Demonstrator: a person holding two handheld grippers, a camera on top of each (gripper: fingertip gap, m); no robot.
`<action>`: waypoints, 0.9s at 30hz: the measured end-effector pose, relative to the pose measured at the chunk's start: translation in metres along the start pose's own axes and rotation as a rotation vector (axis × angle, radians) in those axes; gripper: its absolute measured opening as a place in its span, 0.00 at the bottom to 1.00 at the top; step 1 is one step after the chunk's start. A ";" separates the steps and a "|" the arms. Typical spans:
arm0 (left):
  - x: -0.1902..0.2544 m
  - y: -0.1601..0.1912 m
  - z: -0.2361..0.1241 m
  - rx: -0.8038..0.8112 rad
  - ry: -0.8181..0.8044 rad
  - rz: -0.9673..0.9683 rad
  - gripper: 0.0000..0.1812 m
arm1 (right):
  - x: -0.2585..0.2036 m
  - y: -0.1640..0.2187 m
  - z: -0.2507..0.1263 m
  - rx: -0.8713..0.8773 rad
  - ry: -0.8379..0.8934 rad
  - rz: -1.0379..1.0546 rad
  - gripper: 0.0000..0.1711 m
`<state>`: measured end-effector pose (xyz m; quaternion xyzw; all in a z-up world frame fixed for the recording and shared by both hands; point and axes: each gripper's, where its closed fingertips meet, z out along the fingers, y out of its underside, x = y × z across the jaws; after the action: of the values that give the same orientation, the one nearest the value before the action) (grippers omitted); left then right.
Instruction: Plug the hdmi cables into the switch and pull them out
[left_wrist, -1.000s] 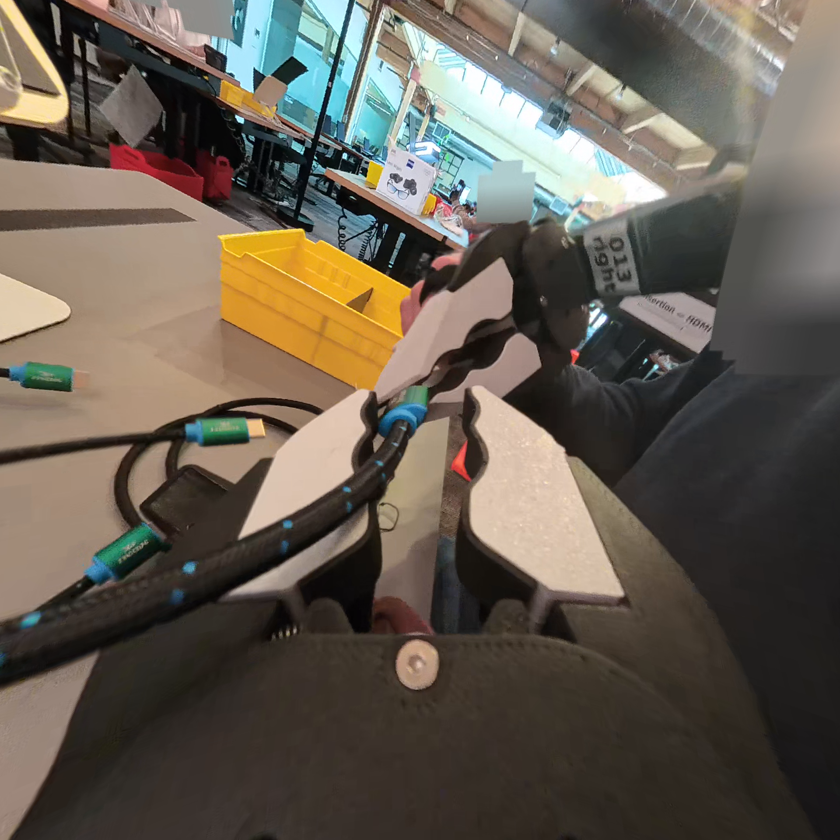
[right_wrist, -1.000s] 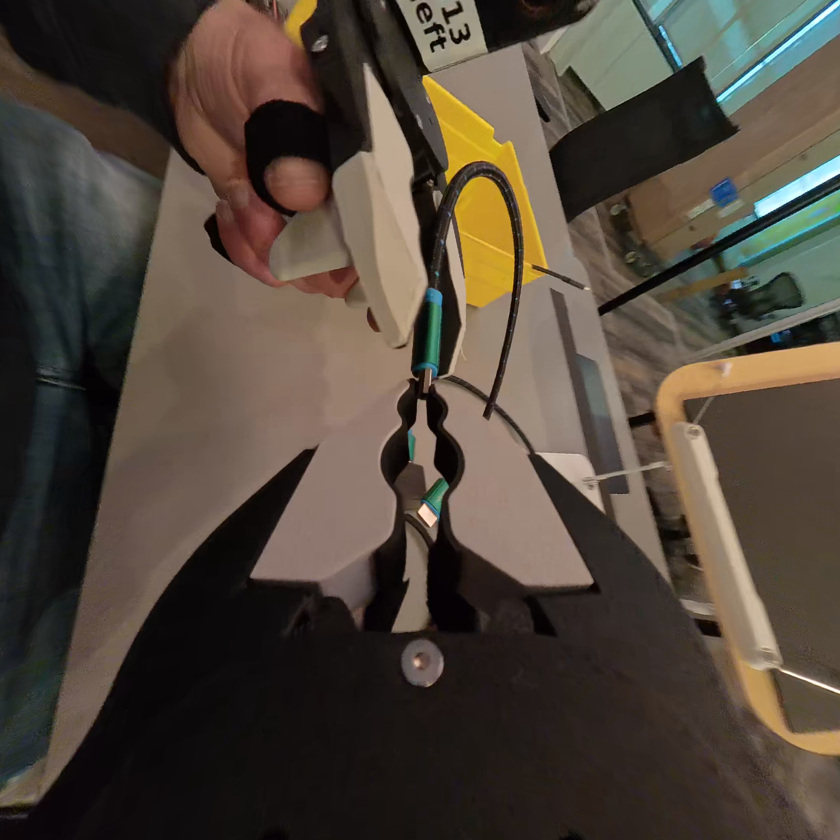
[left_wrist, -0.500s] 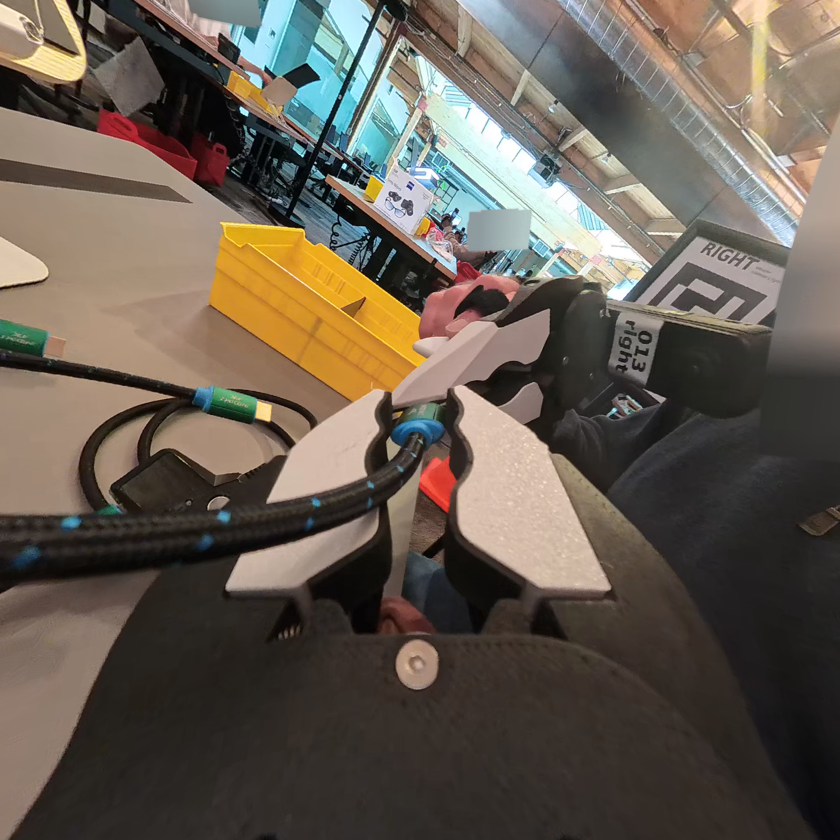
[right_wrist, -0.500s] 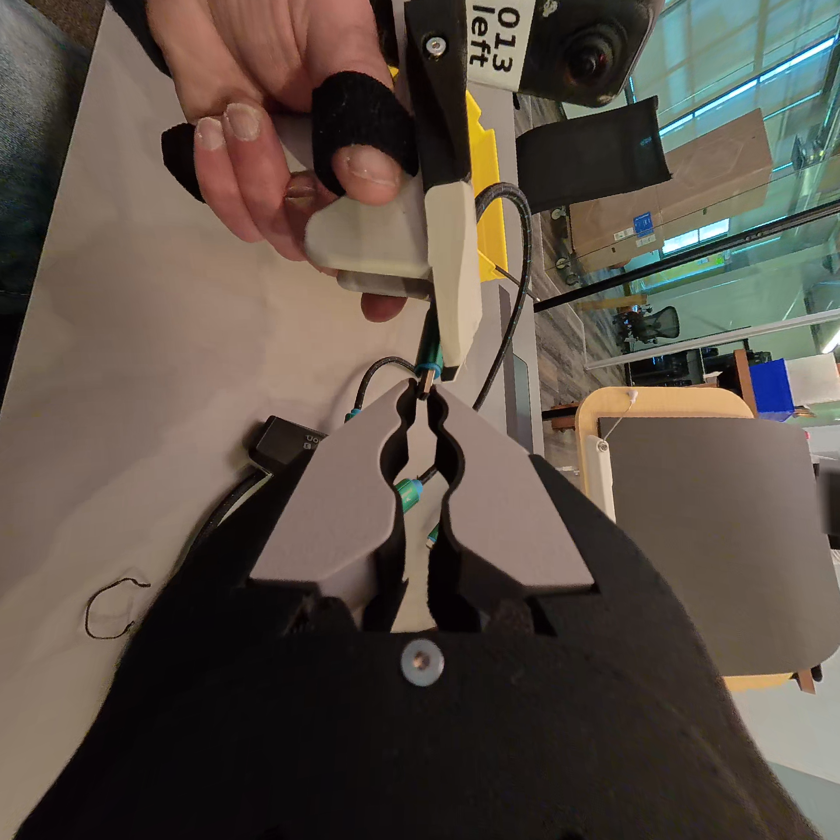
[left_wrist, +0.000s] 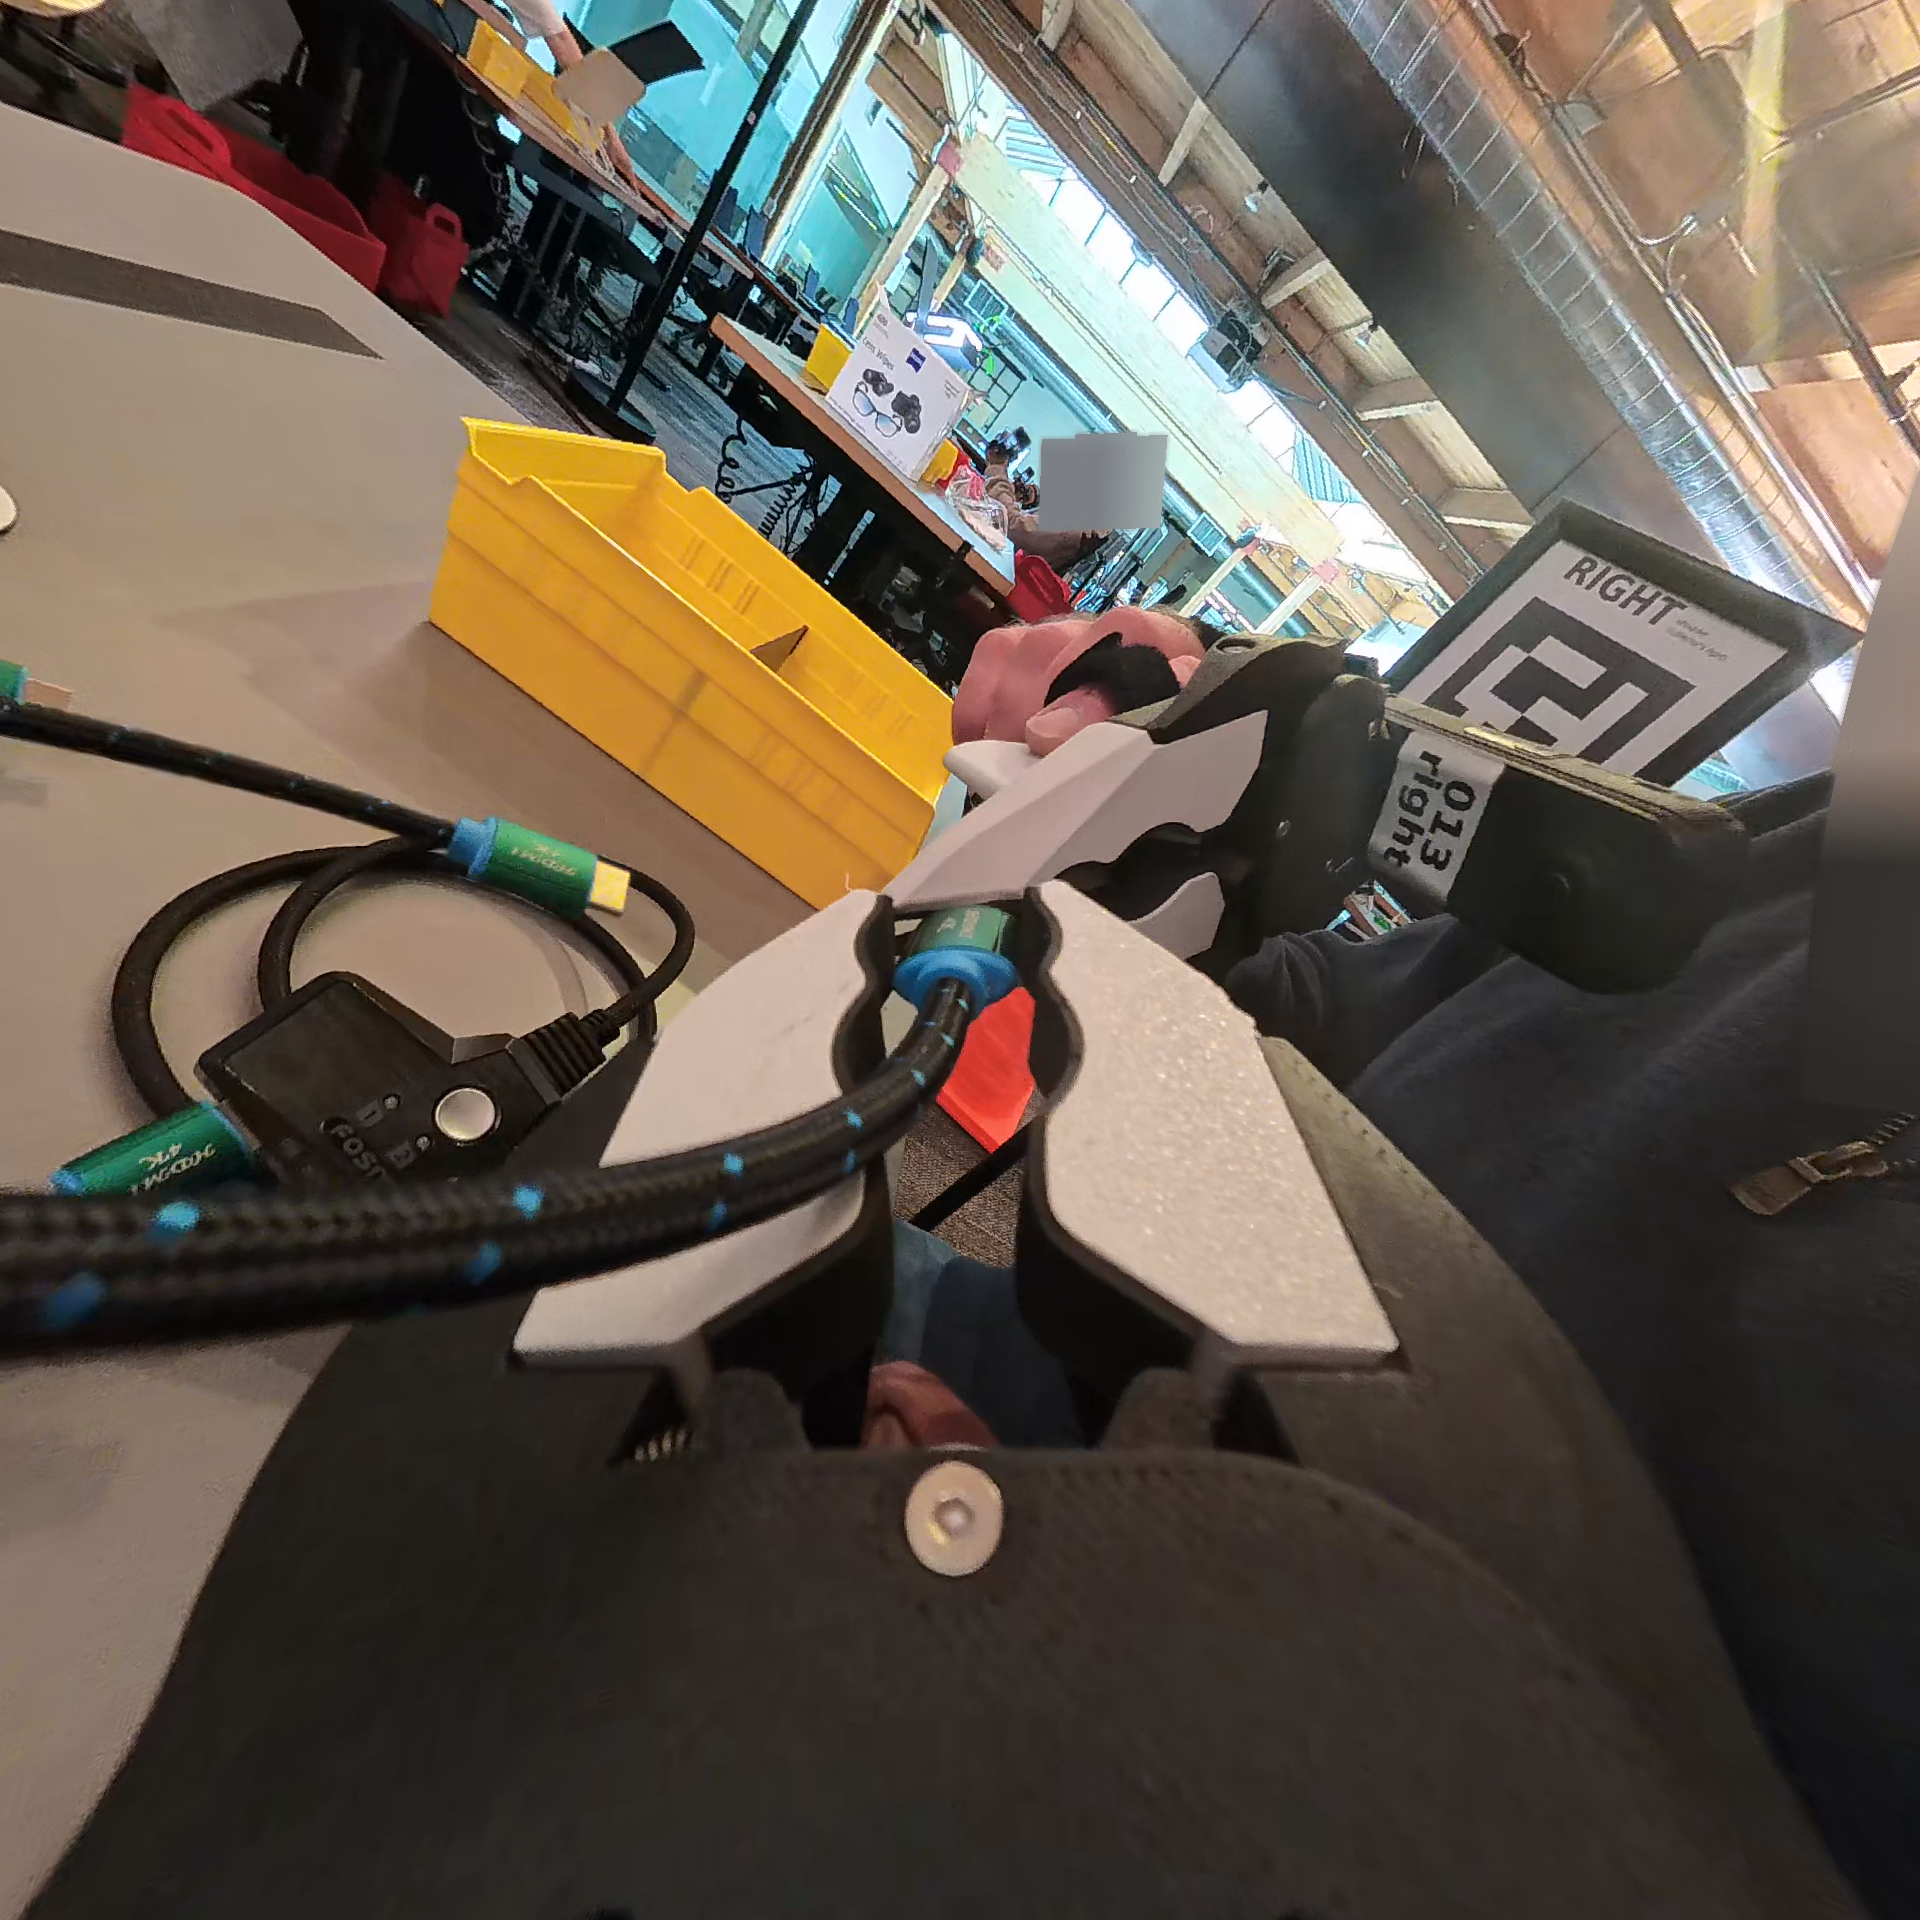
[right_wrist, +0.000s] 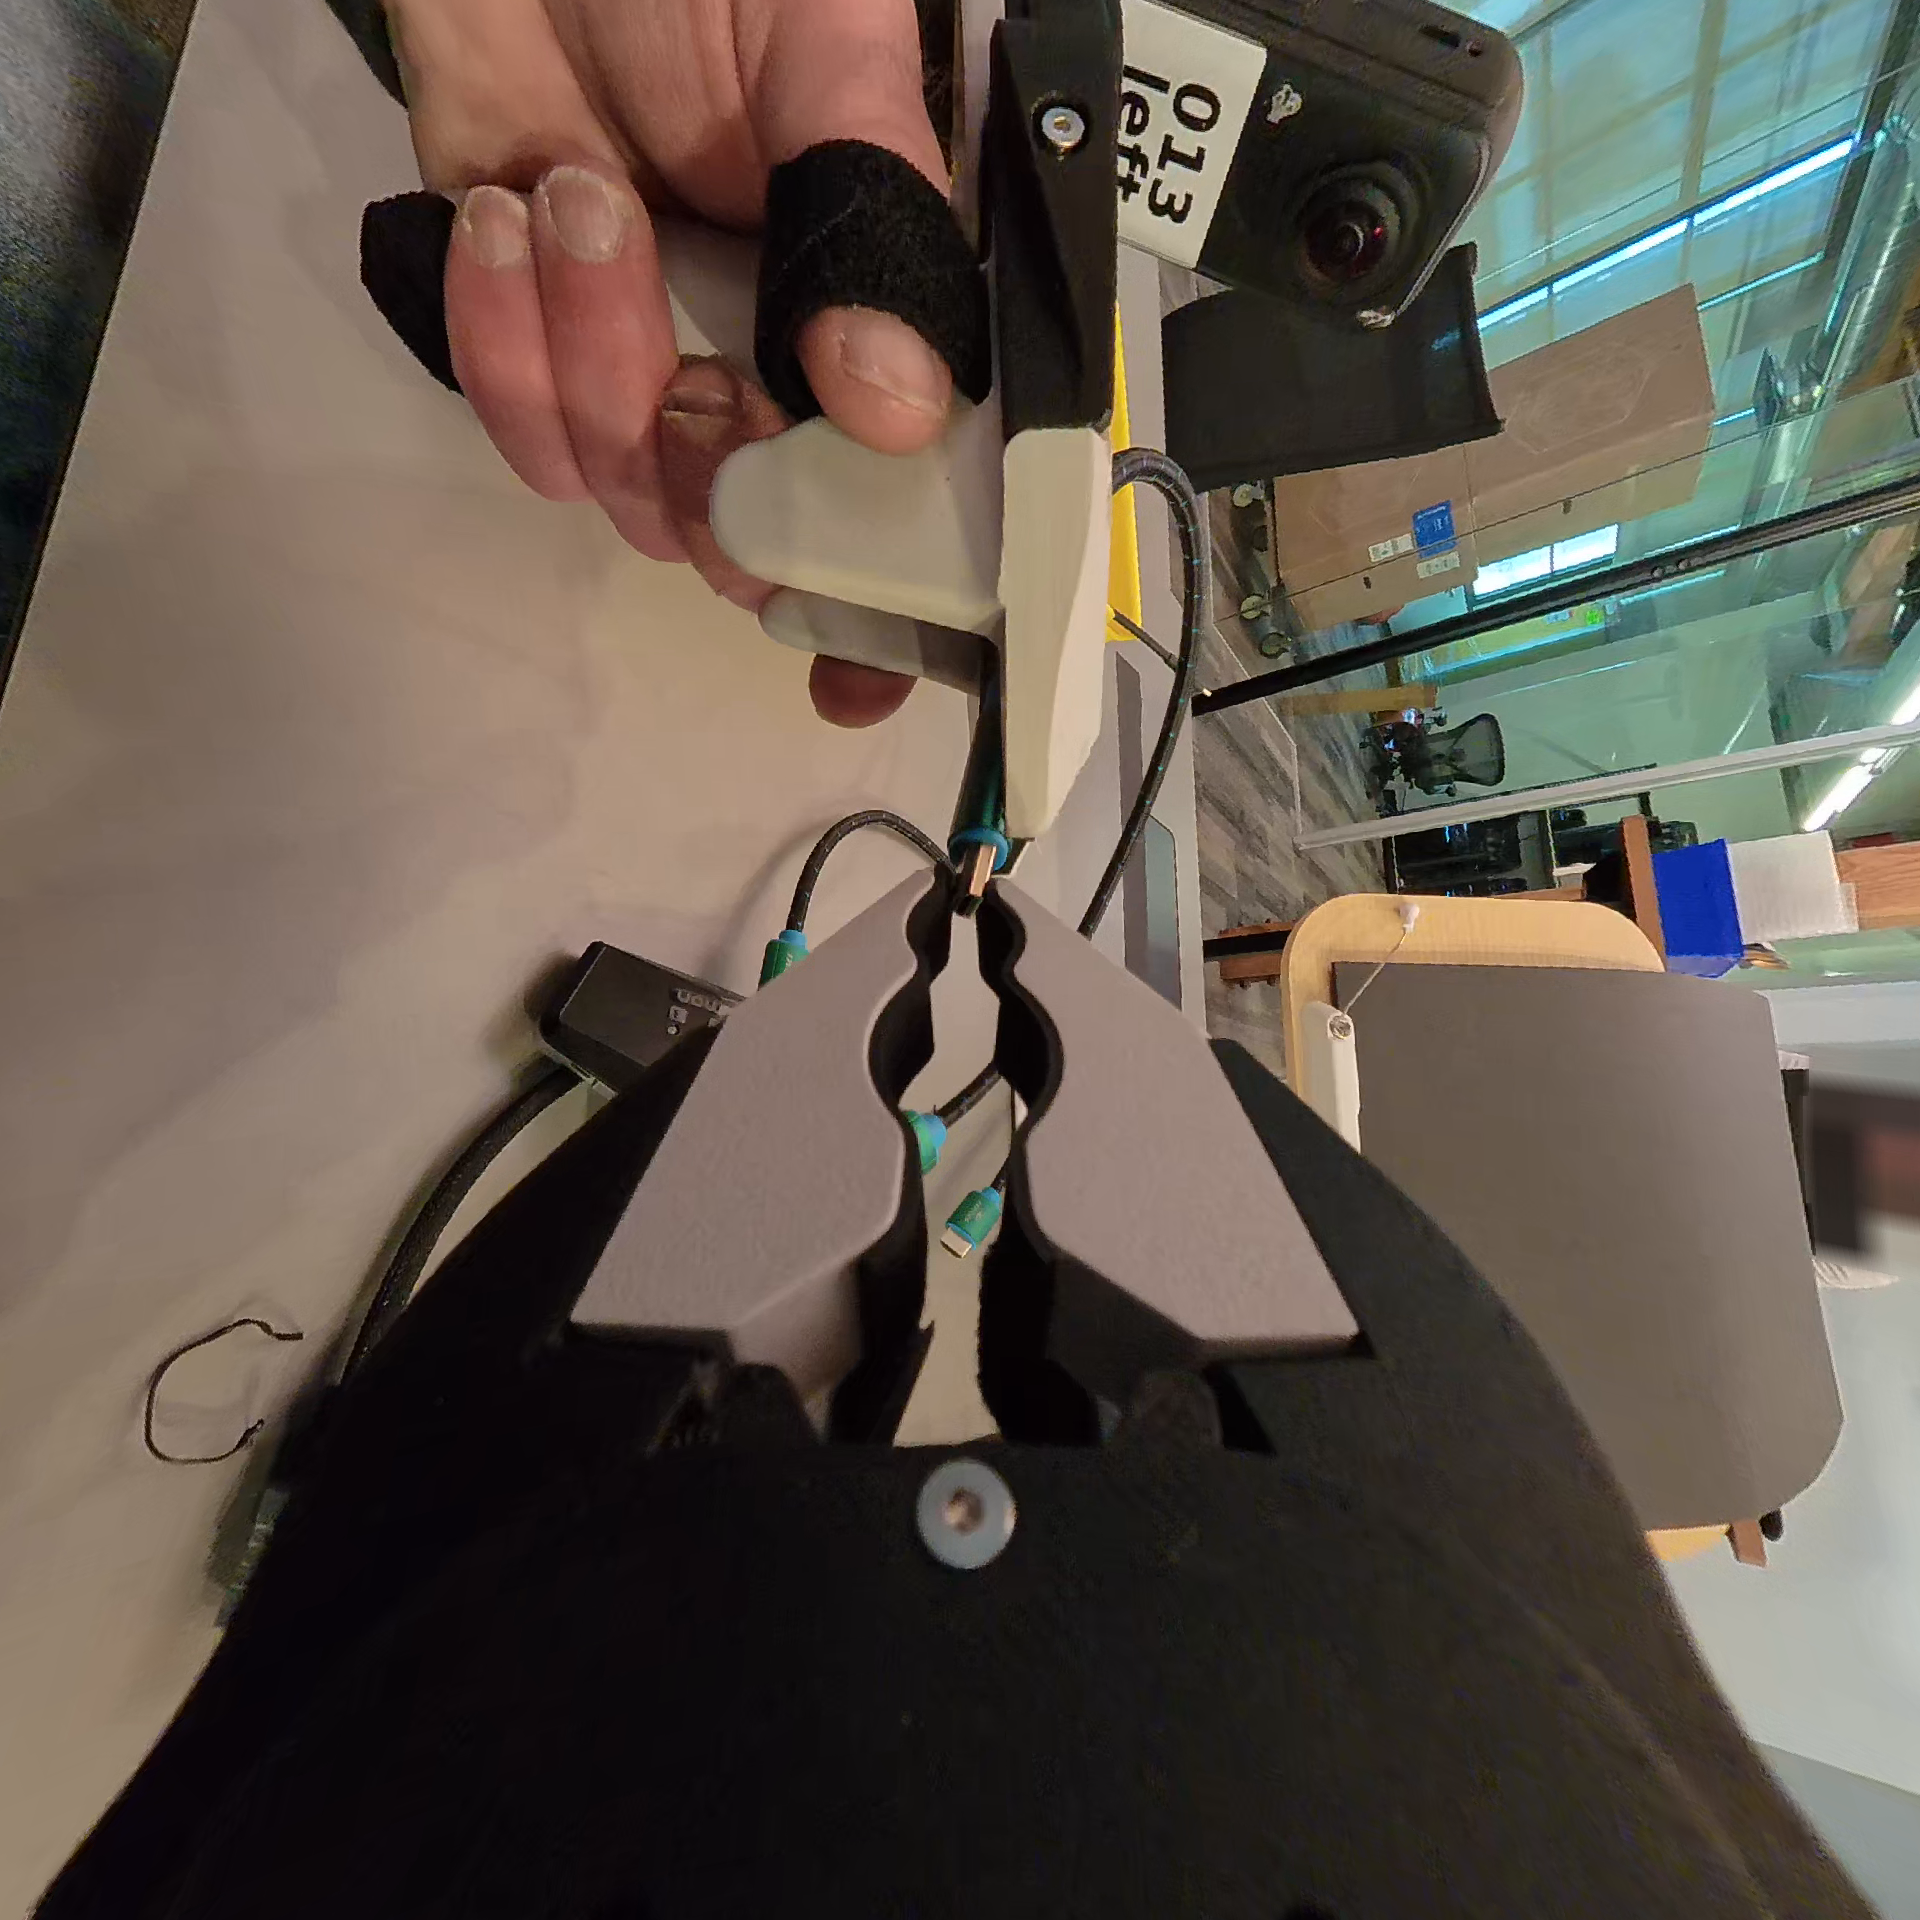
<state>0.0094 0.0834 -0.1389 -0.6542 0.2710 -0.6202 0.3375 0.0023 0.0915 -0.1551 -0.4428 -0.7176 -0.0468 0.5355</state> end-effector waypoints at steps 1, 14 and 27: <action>0.000 0.000 0.000 -0.001 0.001 -0.001 0.12 | 0.000 0.000 0.000 0.003 0.000 0.003 0.01; -0.001 0.003 0.000 -0.031 -0.043 0.082 0.12 | 0.000 0.002 0.001 0.004 -0.001 0.017 0.01; -0.001 0.000 -0.001 -0.014 -0.025 0.035 0.12 | 0.002 0.001 0.002 -0.027 0.038 -0.041 0.01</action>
<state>0.0083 0.0837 -0.1392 -0.6594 0.2824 -0.6043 0.3469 0.0018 0.0946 -0.1546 -0.4343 -0.7154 -0.0757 0.5421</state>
